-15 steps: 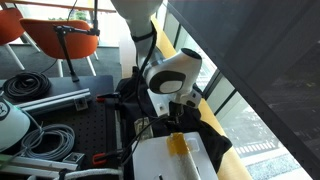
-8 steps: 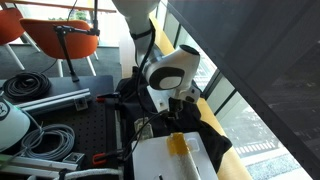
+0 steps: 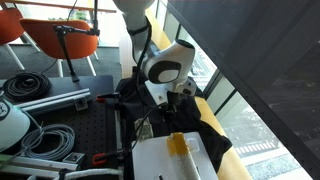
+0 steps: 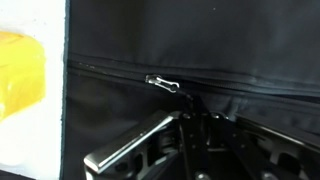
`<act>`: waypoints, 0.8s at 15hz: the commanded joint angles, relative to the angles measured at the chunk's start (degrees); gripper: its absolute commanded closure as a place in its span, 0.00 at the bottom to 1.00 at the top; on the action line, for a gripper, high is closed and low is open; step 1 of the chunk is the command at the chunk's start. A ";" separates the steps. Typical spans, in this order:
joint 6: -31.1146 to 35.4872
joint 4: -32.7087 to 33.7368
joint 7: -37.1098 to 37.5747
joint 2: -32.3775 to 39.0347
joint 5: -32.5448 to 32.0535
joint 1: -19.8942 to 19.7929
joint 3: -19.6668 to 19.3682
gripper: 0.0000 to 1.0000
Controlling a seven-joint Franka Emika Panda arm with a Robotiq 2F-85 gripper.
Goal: Pull the zipper of the black vest up
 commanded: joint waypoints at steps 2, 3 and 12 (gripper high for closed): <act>-0.73 0.34 1.65 -1.41 -1.48 2.18 1.48 0.98; -0.75 0.53 1.62 -1.42 -1.38 2.55 1.84 0.98; -7.01 3.74 2.44 -4.36 -0.19 4.79 6.41 0.98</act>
